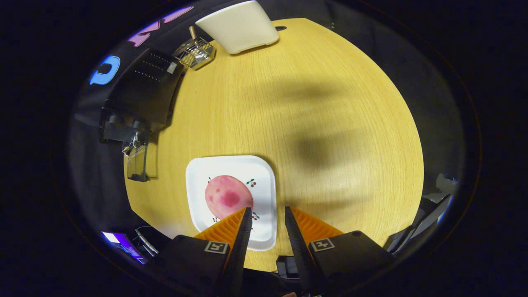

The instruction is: Open the toaster oven, put the food inside, and close the toaster oven door.

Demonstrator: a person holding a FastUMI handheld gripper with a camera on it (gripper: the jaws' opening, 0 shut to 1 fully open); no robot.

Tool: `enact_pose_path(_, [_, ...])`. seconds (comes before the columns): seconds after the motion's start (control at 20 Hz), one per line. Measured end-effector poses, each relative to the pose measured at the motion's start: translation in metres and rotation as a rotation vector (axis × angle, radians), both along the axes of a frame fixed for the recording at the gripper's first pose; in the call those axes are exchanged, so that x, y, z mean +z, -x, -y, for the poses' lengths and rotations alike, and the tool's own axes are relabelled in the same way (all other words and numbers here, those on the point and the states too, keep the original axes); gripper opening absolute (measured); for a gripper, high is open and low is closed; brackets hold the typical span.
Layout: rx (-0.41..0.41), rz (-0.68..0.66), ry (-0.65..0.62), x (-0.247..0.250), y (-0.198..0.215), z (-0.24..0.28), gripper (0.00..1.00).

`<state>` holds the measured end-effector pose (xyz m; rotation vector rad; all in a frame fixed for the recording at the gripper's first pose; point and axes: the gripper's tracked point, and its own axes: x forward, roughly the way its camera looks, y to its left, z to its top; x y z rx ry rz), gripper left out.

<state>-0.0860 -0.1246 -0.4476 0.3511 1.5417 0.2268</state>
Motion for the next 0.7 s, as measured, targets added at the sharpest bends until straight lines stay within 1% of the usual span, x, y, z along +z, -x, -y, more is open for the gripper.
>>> enact_pose_path(0.05, [0.016, -0.017, 0.004, -0.008, 0.003, -0.003, 0.58])
enact_pose_path(0.1, [0.01, -0.021, 0.015, -0.006, 0.003, 0.003, 0.37])
enact_pose_path(0.15, [0.022, -0.048, 0.007, -0.01, 0.006, 0.001, 0.17])
enact_pose_path(0.25, [0.021, -0.023, -0.021, -0.011, 0.004, 0.002, 0.16])
enact_pose_path(0.3, [0.016, -0.015, -0.046, -0.005, 0.0, 0.003, 0.09])
enact_pose_path(0.35, [-0.001, -0.01, -0.074, -0.001, -0.001, 0.005, 0.06])
enact_pose_path(0.7, [-0.181, 0.058, -0.272, 0.009, 0.002, 0.001, 0.05])
